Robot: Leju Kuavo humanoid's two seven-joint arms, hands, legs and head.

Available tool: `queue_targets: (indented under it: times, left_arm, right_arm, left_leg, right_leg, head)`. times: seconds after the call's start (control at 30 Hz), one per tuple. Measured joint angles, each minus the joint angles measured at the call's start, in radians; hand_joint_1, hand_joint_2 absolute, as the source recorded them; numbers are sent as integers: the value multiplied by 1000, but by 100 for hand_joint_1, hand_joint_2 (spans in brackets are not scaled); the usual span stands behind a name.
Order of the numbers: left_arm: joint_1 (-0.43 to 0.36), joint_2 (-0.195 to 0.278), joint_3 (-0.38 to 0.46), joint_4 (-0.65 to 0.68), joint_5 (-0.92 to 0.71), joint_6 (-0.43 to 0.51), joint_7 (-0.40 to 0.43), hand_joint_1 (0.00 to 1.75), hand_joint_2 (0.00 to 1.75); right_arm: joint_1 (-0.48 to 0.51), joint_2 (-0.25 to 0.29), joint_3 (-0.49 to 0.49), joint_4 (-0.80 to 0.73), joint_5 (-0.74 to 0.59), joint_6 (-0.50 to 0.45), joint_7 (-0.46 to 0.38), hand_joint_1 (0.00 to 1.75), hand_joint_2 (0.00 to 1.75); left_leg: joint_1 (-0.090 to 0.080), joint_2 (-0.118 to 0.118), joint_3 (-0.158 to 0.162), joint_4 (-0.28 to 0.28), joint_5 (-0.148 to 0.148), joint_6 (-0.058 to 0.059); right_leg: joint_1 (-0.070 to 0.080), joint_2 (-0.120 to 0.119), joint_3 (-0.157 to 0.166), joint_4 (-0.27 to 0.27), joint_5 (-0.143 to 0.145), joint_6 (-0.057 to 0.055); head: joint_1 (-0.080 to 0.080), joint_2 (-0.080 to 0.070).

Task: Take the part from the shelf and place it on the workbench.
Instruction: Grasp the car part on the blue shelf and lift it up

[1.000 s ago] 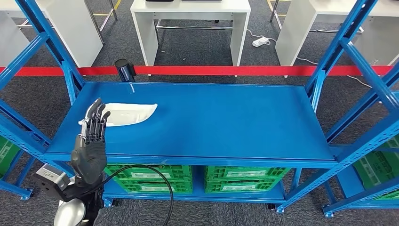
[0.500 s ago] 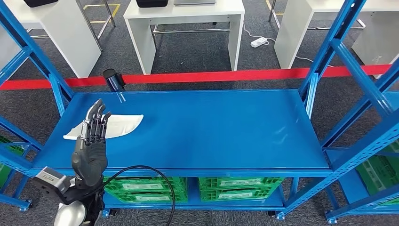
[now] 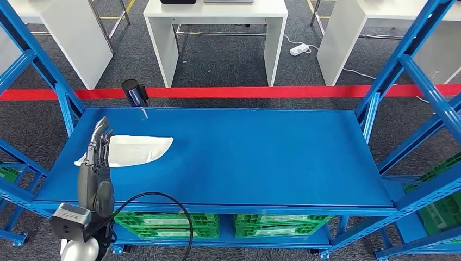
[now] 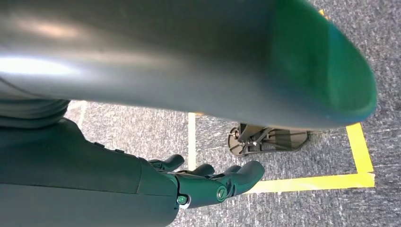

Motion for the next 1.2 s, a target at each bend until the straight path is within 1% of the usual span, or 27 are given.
queue_targets:
  times: [0.07, 0.13, 0.23, 0.3, 0.37, 0.47, 0.8, 0.97, 1.2]
  left_arm:
    - [0, 11, 4, 0, -89, 40, 18, 0, 175]
    - [0, 22, 9, 0, -213, 94, 54, 0, 175]
    - [0, 41, 16, 3, -421, 175, 120, 0, 175]
    - [0, 52, 22, 7, -550, 213, 170, 0, 175]
    - [0, 62, 31, 15, -668, 234, 219, 0, 175]
    - [0, 79, 47, 37, -781, 237, 273, 0, 175]
    - [6, 115, 95, 101, -945, 216, 355, 0, 175]
    - [2, 136, 118, 152, -994, 202, 375, 0, 175]
    - [-33, 174, 155, 263, -1034, 202, 391, 0, 175]
  right_arm:
    - [0, 0, 0, 0, 1, 0, 0, 0, 0]
    - [0, 0, 0, 0, 2, 0, 0, 0, 0]
    - [0, 0, 0, 0, 4, 0, 1, 0, 0]
    - [0, 1, 0, 0, 6, 0, 4, 0, 0]
    - [0, 1, 0, 0, 11, 0, 9, 0, 0]
    - [0, 2, -1, 0, 16, 0, 11, 0, 0]
    - [1, 2, -11, 0, 17, 0, 12, 0, 0]
    - [0, 2, -16, 0, 19, 0, 11, 0, 0]
    - [1, 2, -16, 0, 31, 0, 10, 0, 0]
  left_leg:
    - [0, 0, 0, 0, -2, 3]
    - [0, 0, 1, 0, -2, 4]
    - [0, 0, 1, 0, -2, 5]
    - [0, 0, 1, 0, -2, 5]
    - [0, 0, 2, 0, -2, 5]
    - [0, 0, 4, -1, -2, 5]
    - [1, 0, 6, -4, -1, 4]
    - [1, 0, 6, -4, -1, 4]
    - [1, 1, 7, -4, -1, 4]
  right_leg:
    - [0, 0, 2, -4, 0, 5]
    - [0, 0, 3, -6, 0, 9]
    - [-1, 0, 4, -7, 1, 12]
    - [-1, 0, 4, -7, 2, 13]
    - [0, 0, 4, -7, 2, 13]
    - [0, 0, 5, -7, 2, 13]
    - [1, 0, 6, -7, 1, 12]
    - [1, 0, 6, -7, 1, 12]
    - [1, 0, 7, -7, 0, 12]
  head:
    - [0, 0]
    - [0, 0]
    - [0, 0]
    - [0, 0]
    - [0, 0]
    - [0, 0]
    - [0, 0]
    - [0, 0]
    - [0, 0]
